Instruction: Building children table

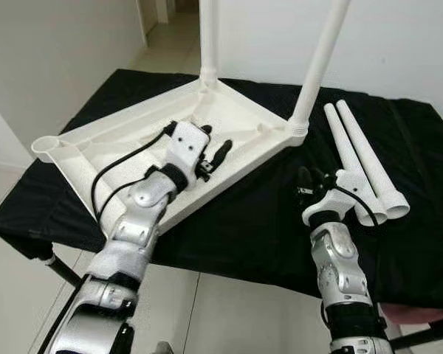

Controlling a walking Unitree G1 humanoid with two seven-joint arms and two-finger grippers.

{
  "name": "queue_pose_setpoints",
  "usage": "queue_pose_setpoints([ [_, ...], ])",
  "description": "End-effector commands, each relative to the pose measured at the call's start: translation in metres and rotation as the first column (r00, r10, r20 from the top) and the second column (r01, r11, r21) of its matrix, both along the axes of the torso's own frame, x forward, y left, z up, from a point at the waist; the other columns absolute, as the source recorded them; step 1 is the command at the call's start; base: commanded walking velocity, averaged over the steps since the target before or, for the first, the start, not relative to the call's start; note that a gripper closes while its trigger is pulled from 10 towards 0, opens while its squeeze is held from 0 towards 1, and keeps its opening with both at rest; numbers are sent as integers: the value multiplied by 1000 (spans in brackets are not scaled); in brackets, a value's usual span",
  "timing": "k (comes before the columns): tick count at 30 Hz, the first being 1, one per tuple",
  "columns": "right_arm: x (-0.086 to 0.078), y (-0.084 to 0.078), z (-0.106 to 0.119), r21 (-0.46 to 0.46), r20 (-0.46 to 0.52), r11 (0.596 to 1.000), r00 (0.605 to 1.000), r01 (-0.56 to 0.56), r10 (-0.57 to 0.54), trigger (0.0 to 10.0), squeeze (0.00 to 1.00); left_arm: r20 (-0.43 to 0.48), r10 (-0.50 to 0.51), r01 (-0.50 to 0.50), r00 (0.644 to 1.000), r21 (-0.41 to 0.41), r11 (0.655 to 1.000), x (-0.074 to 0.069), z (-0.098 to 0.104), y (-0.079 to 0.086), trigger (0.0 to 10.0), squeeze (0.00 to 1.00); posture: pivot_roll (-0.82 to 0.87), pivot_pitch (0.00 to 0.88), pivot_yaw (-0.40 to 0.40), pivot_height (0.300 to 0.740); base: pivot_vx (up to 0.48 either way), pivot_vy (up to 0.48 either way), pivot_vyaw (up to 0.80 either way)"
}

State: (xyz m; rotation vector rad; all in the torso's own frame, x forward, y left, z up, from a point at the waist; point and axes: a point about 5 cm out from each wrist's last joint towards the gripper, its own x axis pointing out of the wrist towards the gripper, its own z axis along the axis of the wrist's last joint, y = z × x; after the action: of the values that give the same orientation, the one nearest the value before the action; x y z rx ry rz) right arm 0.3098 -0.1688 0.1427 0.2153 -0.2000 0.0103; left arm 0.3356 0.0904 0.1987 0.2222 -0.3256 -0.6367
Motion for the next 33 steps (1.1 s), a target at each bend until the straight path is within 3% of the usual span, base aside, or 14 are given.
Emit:
queue_pose_setpoints([
  [1,0,2,-2,-6,-5,1000,1000,-11,11,10000,0,-6,-44,44,999,3,999,-8,-1,6,10000,0,-54,0,21,740,0,0,0],
  [4,2,4,0,-9,2,1000,1000,-22,22,10000,0,-93,-119,122,989,32,992,-26,-23,27,10000,0,-53,0,18,740,0,0,0],
  [6,2,4,0,-9,2,1000,1000,-22,22,10000,0,-93,-119,122,989,32,992,-26,-23,27,10000,0,-53,0,18,740,0,0,0],
  [10,3,5,2,-8,6,1000,1000,-25,25,10000,0,-167,-158,178,973,110,978,-39,-41,45,10000,0,-51,0,17,740,0,0,0],
  [11,4,6,2,-7,7,1000,1000,-26,26,10000,0,-191,-136,166,972,151,974,-39,-45,58,10000,0,-48,0,17,740,0,0,0],
  [12,4,6,2,-7,7,1000,1000,-26,26,10000,0,-191,-136,166,972,151,974,-39,-45,58,10000,0,-48,0,17,740,0,0,0],
  [15,4,8,2,-2,10,1000,1000,-30,30,10000,0,-230,-33,87,973,231,969,-34,-47,92,10000,0,-49,0,23,740,0,0,0],
  [16,4,8,2,-2,10,1000,1000,-30,30,10000,0,-230,-33,87,973,231,969,-34,-47,92,10000,0,-49,0,23,740,0,0,0],
  [18,4,9,2,1,12,1000,1000,-29,29,10000,0,-242,26,43,970,276,960,-33,-47,111,10000,0,-52,0,28,740,0,0,0],
  [24,4,9,2,3,14,1000,1000,-28,28,10000,0,-253,72,8,965,301,953,-33,-46,126,10000,0,-52,0,28,740,0,0,0],
  [25,4,9,2,5,15,1000,1000,-27,27,10000,0,-261,131,-39,957,329,944,-31,-46,142,10000,0,-50,0,31,740,0,0,0],
  [26,4,9,2,5,15,1000,1000,-27,27,10000,0,-261,131,-39,957,329,944,-31,-46,142,10000,0,-50,0,31,740,0,0,0],
  [27,4,9,2,6,15,1000,1000,-27,27,10000,0,-256,173,-72,951,361,930,-31,-45,154,10000,0,-50,0,31,740,0,0,0],
  [33,4,9,2,6,15,1000,1000,-25,25,10000,0,-267,268,-113,926,482,869,-34,-53,180,10000,0,-50,0,32,740,0,0,0],
])
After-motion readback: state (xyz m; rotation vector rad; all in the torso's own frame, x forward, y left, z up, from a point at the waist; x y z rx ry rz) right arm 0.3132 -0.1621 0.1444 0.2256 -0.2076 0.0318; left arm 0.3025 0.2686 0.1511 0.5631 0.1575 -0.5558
